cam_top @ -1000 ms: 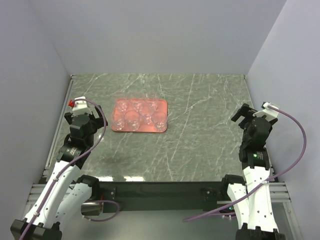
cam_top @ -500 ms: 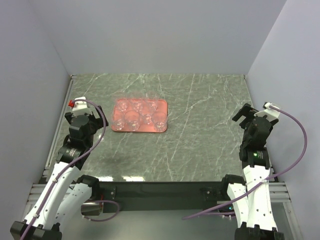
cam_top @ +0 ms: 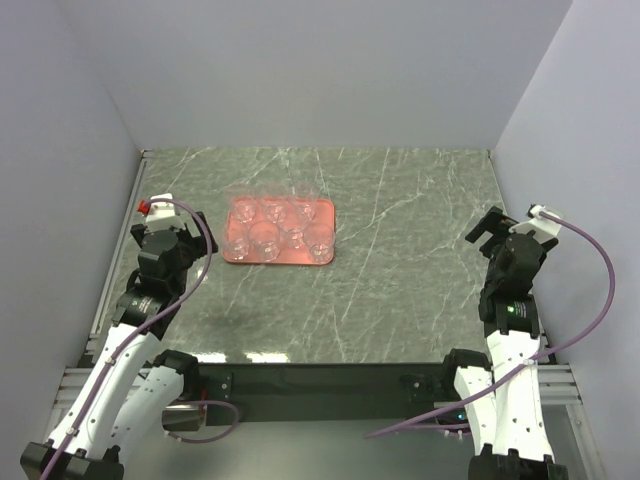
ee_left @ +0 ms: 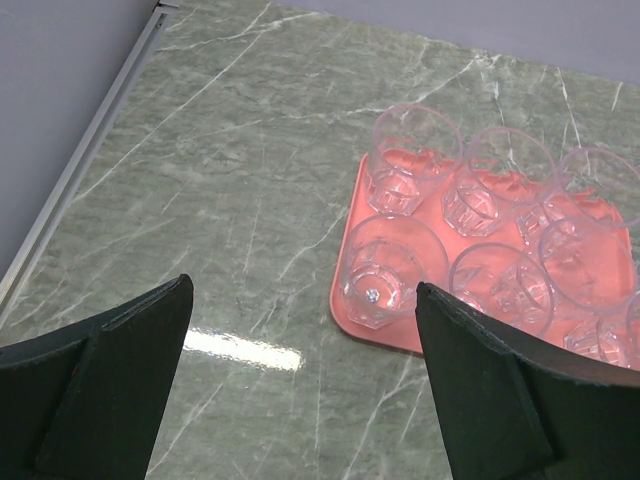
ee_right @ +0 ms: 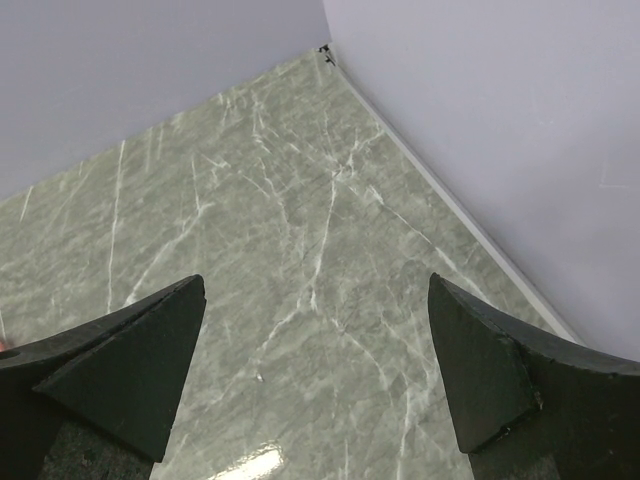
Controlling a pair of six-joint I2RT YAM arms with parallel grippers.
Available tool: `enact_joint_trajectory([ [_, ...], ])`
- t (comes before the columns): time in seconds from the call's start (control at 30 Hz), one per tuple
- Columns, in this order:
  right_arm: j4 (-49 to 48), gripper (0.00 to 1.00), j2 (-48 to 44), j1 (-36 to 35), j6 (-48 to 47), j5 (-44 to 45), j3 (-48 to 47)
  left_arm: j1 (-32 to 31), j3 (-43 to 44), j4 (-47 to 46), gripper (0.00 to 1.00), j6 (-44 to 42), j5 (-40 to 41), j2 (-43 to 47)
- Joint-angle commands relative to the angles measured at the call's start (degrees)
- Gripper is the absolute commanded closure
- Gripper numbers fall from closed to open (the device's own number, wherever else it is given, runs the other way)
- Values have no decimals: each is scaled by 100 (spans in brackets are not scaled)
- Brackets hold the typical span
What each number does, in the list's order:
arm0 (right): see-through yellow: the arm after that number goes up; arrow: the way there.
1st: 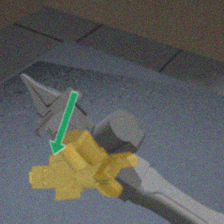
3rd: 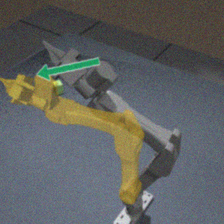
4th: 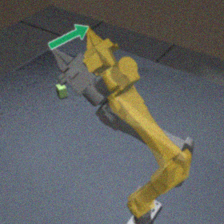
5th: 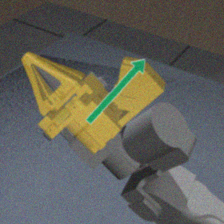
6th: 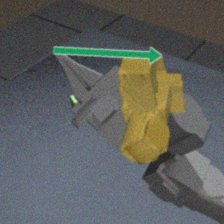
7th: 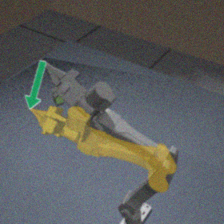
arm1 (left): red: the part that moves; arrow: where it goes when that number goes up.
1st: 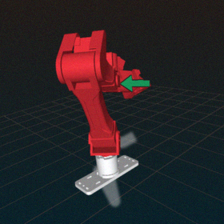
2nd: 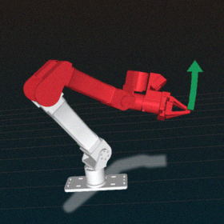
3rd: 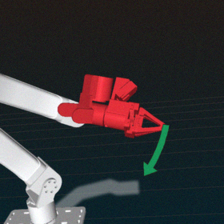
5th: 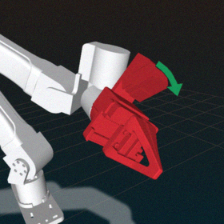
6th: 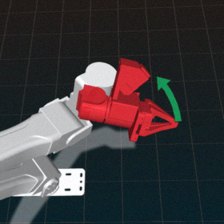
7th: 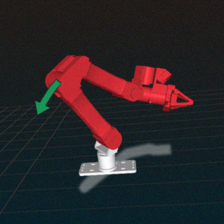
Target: Place the glasses into the tray
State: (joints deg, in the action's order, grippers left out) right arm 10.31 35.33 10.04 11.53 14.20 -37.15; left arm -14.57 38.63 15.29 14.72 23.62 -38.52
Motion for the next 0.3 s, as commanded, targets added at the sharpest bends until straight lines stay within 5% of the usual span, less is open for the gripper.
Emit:
enact_joint_trajectory([
  [0.0, -161, 2, -18, 59, 16, 180, -12, 24, 13, -193, 1, 22, -103, -24],
  [0.27, -169, 2, -18, 59, -10, 171, -12, 24, 4, -193, 1, 31, -94, -67],
])
